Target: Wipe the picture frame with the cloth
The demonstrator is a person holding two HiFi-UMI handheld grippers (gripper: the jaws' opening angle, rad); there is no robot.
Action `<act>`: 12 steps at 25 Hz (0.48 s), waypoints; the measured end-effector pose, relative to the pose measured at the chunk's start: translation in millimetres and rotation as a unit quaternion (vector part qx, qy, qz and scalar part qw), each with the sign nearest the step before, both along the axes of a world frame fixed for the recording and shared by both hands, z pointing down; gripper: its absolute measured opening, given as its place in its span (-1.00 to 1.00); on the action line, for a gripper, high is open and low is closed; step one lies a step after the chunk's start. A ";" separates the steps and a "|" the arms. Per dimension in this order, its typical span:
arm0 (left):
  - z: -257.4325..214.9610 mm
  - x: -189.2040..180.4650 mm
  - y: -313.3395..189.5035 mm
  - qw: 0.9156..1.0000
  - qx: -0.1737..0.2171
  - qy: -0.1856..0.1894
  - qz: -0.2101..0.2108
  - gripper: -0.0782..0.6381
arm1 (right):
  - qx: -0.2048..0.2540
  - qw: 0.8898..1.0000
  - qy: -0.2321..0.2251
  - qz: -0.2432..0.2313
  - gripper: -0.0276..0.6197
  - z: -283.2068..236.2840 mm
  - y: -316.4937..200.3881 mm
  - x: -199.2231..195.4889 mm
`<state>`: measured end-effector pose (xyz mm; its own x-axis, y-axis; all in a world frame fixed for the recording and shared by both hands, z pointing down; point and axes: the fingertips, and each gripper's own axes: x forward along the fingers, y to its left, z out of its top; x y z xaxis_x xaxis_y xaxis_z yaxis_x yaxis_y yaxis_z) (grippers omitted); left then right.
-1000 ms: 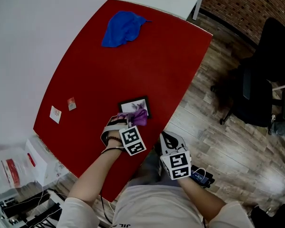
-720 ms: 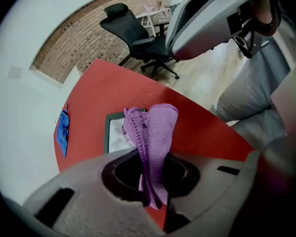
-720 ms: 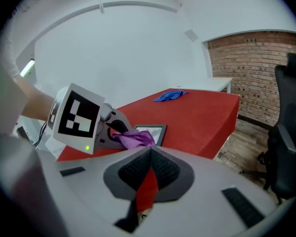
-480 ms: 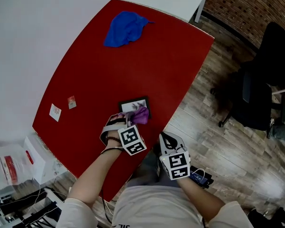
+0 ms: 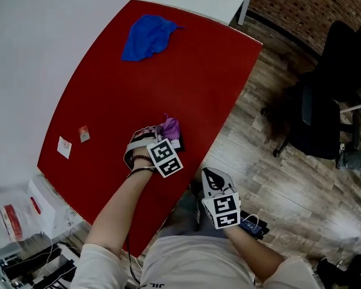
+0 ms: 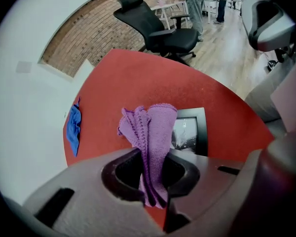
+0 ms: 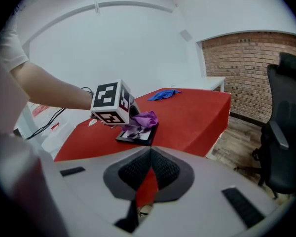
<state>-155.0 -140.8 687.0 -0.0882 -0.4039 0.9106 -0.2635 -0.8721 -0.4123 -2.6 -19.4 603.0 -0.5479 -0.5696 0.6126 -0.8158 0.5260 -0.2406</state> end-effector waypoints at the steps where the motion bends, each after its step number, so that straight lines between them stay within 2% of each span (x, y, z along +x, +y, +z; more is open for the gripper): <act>1: 0.7 2.1 4.2 1.000 -0.003 0.000 0.002 -0.61 | -0.001 1.000 0.000 0.000 -0.90 0.5 0.2 1.4; 7: 3.6 20.2 51.4 0.999 -0.044 0.028 0.012 -0.61 | -0.004 1.000 -0.001 -0.006 -0.90 5.0 3.1 -2.8; 12: -3.6 26.4 83.9 0.997 -0.057 0.025 0.038 -0.61 | -0.003 1.000 -0.007 -0.017 -0.90 2.5 5.4 -11.9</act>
